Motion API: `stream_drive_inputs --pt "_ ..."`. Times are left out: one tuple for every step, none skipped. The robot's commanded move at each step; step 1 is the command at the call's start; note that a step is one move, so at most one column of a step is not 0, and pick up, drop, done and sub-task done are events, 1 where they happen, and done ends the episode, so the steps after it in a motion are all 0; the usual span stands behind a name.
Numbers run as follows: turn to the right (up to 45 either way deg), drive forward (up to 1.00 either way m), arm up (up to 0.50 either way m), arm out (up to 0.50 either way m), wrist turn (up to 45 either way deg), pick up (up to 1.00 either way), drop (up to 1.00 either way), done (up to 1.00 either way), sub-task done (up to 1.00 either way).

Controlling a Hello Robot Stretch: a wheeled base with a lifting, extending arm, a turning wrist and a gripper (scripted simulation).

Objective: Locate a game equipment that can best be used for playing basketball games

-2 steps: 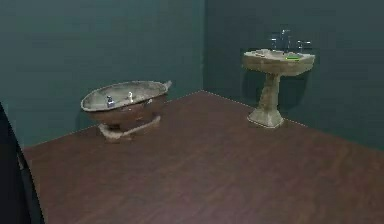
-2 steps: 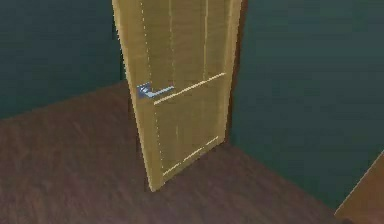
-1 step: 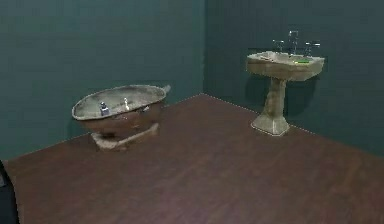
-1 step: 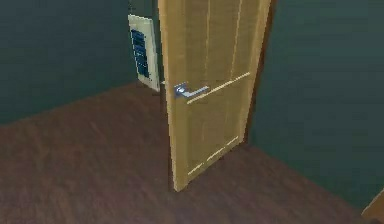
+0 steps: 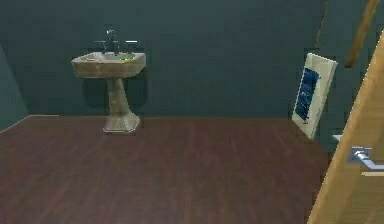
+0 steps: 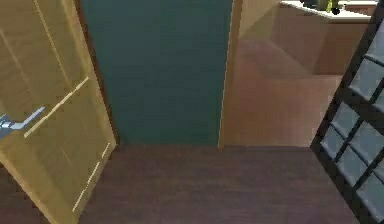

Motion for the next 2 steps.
stream_drive_inputs --pt "45.0 0.00 0.00 0.00 0.0 0.00 0.00 0.00 0.00" --pt "24.0 0.00 0.00 0.00 0.0 0.00 0.00 0.00 0.00"
